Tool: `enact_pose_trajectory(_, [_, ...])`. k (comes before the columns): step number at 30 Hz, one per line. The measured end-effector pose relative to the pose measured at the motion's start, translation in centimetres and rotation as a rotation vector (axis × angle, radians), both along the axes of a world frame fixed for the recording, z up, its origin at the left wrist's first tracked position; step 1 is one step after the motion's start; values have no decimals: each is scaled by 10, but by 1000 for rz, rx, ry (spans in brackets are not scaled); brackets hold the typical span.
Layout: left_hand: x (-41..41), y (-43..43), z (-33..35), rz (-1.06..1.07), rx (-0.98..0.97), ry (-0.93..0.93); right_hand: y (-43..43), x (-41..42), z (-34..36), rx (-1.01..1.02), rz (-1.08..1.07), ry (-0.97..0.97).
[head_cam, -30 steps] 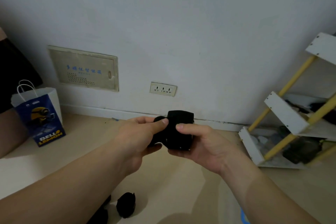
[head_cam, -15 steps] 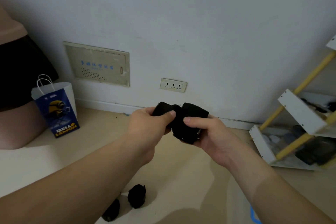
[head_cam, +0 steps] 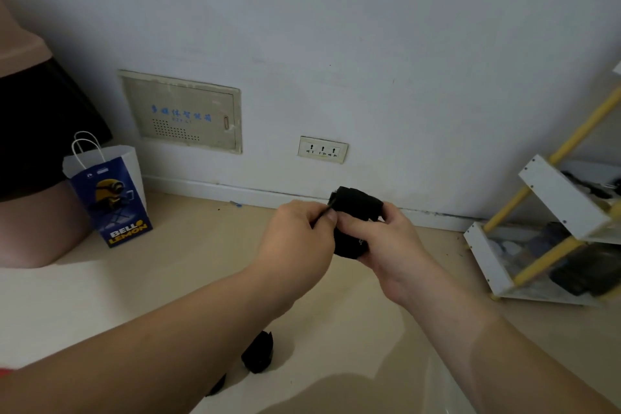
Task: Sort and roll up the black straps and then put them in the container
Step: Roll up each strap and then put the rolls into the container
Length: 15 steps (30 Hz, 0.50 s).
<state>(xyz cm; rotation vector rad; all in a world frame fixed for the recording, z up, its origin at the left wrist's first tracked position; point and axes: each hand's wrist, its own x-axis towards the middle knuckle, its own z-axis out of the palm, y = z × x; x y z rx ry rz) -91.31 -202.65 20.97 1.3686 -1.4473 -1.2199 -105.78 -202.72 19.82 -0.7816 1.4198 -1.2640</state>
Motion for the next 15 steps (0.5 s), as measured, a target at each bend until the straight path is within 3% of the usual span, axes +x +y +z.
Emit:
enact_pose_trajectory(6, [-1,4,-4,-34,126,-3,9,26,-8,34,-36,-2])
enact_pose_trajectory(15, [11,4,-6,-89,15,-74,16,12,-1,53,77,-133])
